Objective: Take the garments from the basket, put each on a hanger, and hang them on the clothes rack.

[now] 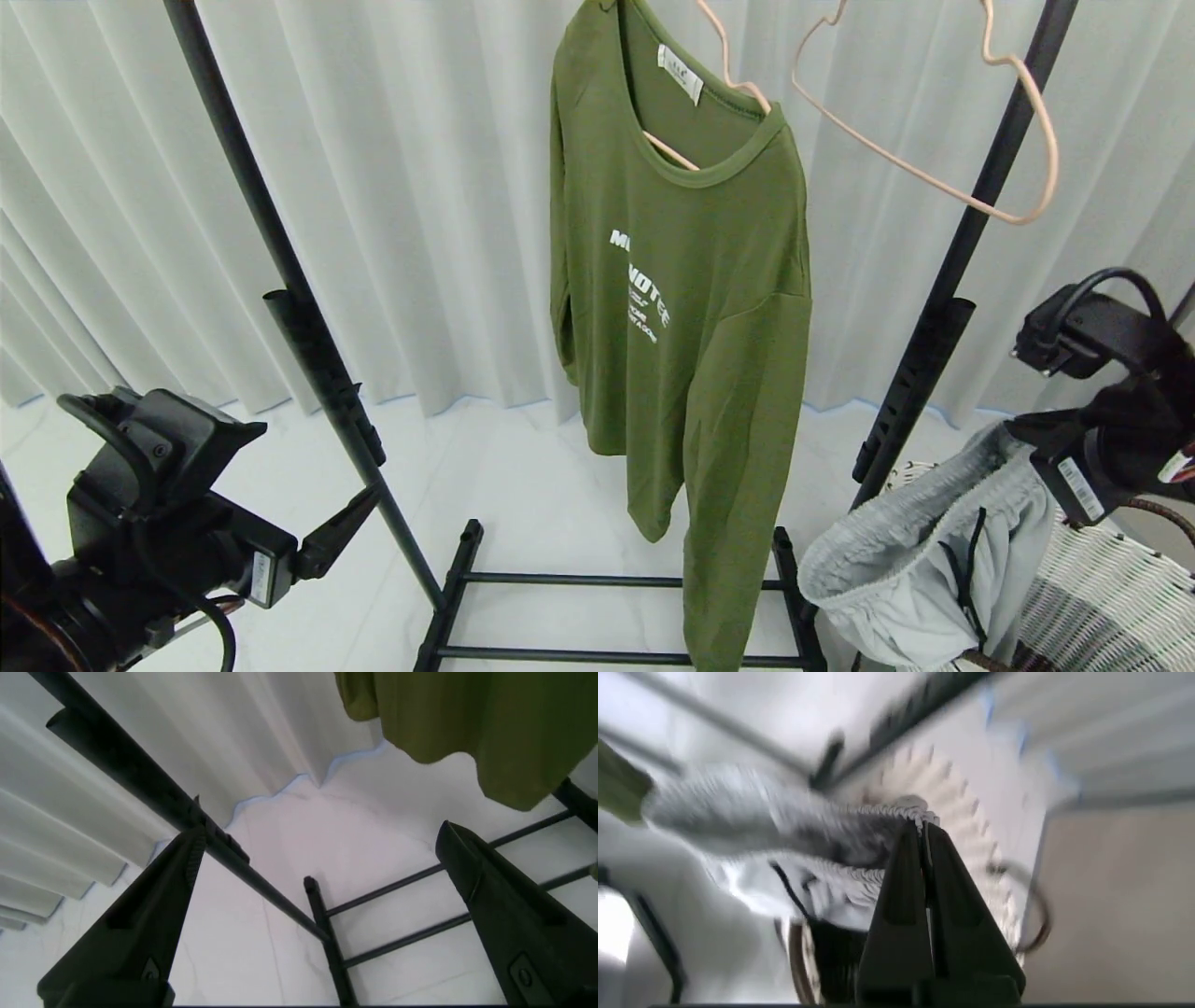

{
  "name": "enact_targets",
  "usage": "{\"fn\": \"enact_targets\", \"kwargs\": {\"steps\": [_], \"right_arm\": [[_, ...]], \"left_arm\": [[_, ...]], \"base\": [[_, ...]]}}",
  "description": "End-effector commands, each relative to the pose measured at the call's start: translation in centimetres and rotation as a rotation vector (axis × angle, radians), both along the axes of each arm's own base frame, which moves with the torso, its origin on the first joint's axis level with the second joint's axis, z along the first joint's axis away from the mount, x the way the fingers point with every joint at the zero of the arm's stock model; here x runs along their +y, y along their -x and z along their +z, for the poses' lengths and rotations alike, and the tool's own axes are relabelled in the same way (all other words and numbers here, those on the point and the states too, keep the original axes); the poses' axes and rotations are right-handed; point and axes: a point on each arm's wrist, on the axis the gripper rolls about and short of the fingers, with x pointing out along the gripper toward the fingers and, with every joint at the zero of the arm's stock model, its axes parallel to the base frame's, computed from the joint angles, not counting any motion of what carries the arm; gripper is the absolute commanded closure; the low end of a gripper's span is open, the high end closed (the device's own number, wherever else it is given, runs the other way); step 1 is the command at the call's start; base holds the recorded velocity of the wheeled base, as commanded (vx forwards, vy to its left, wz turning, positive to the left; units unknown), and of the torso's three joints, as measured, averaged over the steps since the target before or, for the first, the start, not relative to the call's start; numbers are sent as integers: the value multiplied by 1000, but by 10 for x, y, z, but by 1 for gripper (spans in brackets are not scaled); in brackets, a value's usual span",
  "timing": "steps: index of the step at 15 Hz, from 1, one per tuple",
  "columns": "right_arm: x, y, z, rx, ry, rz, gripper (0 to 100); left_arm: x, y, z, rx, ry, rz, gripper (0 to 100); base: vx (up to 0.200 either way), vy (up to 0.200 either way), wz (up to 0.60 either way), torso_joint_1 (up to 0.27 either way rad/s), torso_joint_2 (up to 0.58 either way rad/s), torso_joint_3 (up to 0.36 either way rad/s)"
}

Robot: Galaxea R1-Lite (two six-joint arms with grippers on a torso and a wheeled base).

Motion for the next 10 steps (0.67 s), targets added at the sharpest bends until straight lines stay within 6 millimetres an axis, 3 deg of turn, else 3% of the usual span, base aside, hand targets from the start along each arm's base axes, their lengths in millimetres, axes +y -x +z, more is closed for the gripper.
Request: {"fn": "enact_targets", "kwargs": {"steps": [1,3,7,10], "right_arm": [[7,10,29,-78,-44,57,100],[19,15,49,-116,-70,126,100],[32,21,64,-151,-100,199,100],[48,23,73,-165,-146,255,100]], "left_arm": [[0,0,1,-6,1,-1,0],[0,0,1,-4,3,-2,0],[-1,0,1,-7,3,-7,0],[-11,3,1,-3,16,-73,0]], "base": [[-200,0,0,17,32,-2],[-200,0,0,-5,5,2],[-200,0,0,2,7,1],[0,0,0,0,0,0]]}}
